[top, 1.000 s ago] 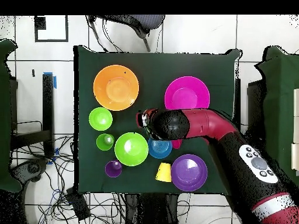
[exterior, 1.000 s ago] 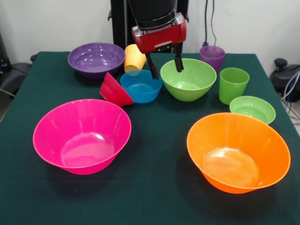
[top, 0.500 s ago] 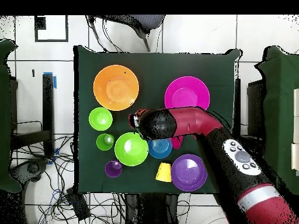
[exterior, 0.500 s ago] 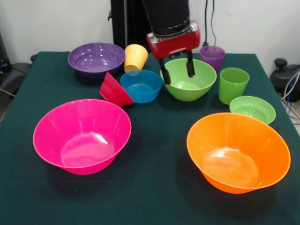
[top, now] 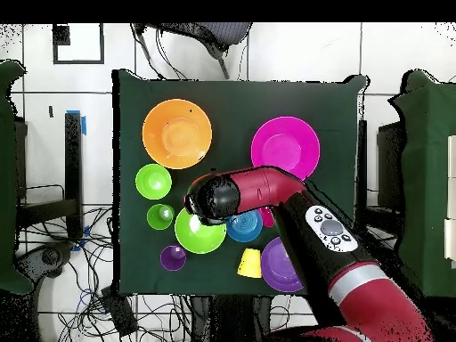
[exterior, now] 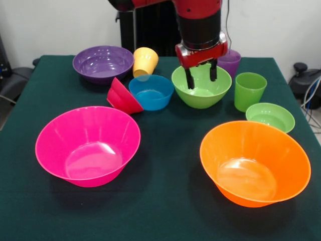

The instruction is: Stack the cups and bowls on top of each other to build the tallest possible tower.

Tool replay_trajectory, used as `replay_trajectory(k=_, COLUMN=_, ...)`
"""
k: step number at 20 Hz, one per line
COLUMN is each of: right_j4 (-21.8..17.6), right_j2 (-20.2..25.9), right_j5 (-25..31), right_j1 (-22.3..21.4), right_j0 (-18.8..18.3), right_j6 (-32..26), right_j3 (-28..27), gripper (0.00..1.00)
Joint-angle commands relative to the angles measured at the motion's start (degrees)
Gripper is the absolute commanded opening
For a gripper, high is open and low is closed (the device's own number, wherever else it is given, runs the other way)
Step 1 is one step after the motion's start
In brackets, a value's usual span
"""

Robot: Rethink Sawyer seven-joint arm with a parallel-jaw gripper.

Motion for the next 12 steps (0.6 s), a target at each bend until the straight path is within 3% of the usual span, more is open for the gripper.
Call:
replay_trajectory(k=1, right_j4=-6.35, right_j2=-5.9, right_j5=7.72, right_j1=1.93, right_j0=1.57, right_j6=-3.38, right_j3=-2.85, gripper=1.0)
replay_trajectory(k=9, right_j4=-8.1, right_j2=-6.55, right_j5=8.16, right_j1=1.19, right_j0=1.53, right_j6=-3.41, right_j3=-2.62, gripper=1.0)
replay_trajectory(k=12, right_j4=-7.44, right_j2=-5.72, right_j5=5.82, right_j1=1.34, right_j0=0.52, right_j6=-3.11, right_j3=-2.08, gripper=1.0)
